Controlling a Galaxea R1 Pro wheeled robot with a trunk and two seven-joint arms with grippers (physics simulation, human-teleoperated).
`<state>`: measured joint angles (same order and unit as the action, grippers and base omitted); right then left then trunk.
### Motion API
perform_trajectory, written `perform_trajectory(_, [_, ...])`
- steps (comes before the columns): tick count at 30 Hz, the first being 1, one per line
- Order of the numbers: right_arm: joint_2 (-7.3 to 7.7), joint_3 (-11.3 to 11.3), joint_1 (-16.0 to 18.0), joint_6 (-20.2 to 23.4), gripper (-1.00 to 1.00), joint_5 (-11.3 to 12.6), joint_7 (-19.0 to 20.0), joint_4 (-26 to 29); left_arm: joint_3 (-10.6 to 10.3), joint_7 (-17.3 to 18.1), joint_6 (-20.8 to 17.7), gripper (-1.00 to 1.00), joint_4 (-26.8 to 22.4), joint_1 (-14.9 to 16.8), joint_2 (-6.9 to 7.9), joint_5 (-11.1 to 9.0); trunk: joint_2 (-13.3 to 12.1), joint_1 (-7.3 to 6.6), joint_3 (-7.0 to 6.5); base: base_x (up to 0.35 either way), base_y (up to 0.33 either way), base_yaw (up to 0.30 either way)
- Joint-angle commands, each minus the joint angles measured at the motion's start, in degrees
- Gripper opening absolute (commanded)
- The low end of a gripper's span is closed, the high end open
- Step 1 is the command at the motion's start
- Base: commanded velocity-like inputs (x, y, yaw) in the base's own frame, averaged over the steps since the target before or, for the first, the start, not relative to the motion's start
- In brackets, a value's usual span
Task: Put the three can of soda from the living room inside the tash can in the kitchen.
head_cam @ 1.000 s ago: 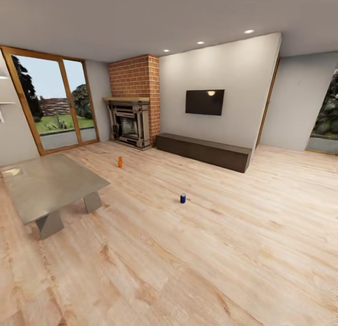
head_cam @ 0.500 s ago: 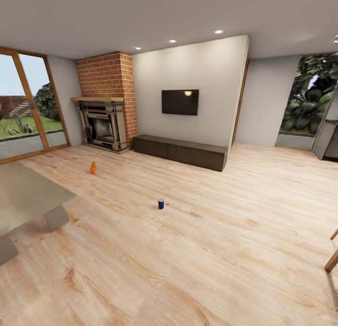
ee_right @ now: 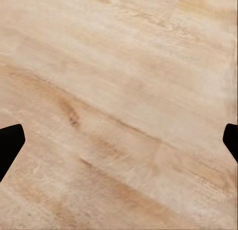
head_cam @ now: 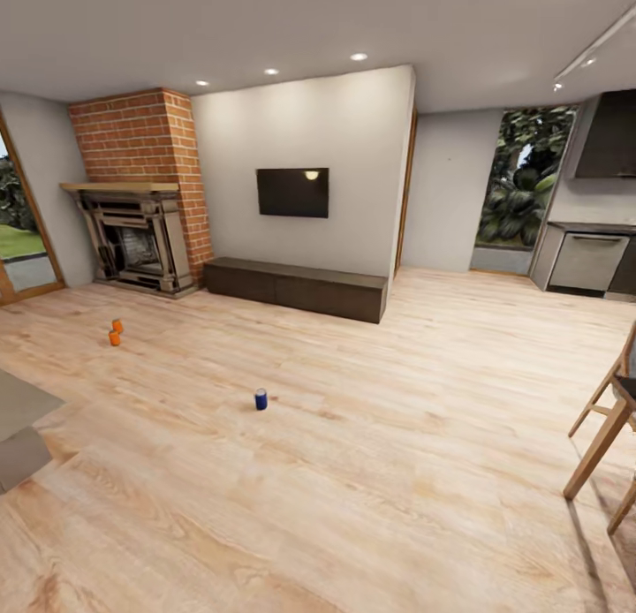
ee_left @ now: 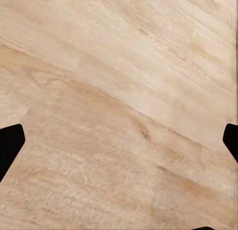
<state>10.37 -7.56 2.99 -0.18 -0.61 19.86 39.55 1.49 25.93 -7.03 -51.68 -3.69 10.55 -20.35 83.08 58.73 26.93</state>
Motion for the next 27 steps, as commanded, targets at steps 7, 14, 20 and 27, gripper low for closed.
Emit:
perform_trajectory(7, [0.0,0.0,0.0,0.0,1.0,0.0,0.0,0.0,0.0,0.0,0.0,1.0,0.0,0.0,0.0,0.0,0.0,0.0,0.0,0.343,-0.095,-0.27])
perform_trajectory(14, [0.0,0.0,0.0,0.0,1.0,0.0,0.0,0.0,0.0,0.0,0.0,1.0,0.0,0.0,0.0,0.0,0.0,0.0,0.0,0.344,-0.092,-0.27])
perform_trajectory(20, [0.0,0.1,0.0,-0.1,1.0,0.0,0.0,0.0,-0.1,0.0,-0.1,1.0,0.1,0.0,0.0,0.0,0.0,0.0,0.0,0.344,-0.091,-0.27])
perform_trajectory(27, [0.0,0.1,0.0,-0.1,1.0,0.0,0.0,0.0,-0.1,0.0,-0.2,1.0,0.1,0.0,0.0,0.0,0.0,0.0,0.0,0.344,-0.091,-0.27])
